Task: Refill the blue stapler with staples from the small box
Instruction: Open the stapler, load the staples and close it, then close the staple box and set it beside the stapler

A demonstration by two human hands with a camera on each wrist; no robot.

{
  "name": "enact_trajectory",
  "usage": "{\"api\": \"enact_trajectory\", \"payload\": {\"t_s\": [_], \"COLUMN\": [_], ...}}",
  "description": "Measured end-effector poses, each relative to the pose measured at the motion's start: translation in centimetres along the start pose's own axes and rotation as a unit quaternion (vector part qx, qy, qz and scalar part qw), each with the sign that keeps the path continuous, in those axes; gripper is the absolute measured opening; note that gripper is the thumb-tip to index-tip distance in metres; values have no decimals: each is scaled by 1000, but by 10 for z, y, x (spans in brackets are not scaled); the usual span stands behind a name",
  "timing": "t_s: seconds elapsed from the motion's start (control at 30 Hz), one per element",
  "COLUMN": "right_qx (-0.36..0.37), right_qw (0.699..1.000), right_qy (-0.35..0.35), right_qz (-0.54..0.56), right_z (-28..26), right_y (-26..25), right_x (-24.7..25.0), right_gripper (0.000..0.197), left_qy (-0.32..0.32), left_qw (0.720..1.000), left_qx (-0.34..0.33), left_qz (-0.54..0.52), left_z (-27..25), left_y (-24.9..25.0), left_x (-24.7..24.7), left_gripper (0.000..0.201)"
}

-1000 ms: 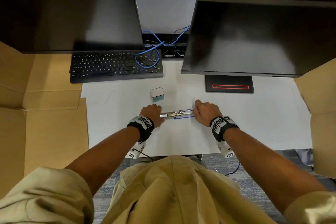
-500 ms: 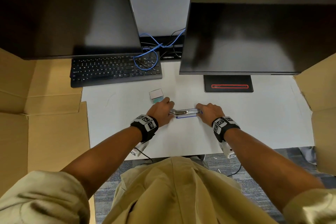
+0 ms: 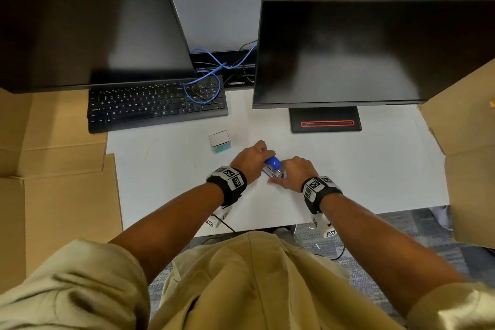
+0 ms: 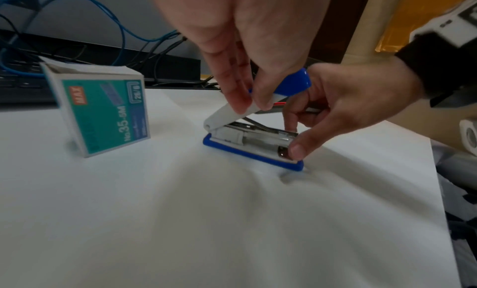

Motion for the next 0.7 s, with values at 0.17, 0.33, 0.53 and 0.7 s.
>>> {"api": "enact_trajectory", "payload": {"t_s": [0.17,0.33,0.53,0.7], "right_qx": [6,-12,-54,-74], "right_qw": [998,998,992,992], "right_qy": [40,48,66,82], "right_qz": [45,47,91,61], "right_z": [-8,-3,13,28], "right_y": [-3,-9,-21,-24], "right_x": [3,5,15,44], "right_gripper": [58,45,48,50], "left_qy": [-43,-41,71,138], "left_qw": [999,999,995,979], "left_qx": [-4,-2,43,141], "left_qz": [14,-19,47,56], "left_z": [3,-1,-14,-29], "left_y": [5,-6,-32,-59], "left_x": [-11,-10,23,49], "left_gripper": [41,53,45,46]}}
Point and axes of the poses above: each hand's wrist, its own z-axis towards the middle knuckle, its own x-axis out of the back of the hand, y = z × x, the point moved 4 cm from there along z, towards the middle knuckle, and after that the axes turned 12 degrees about -y, right-handed, at the moved point
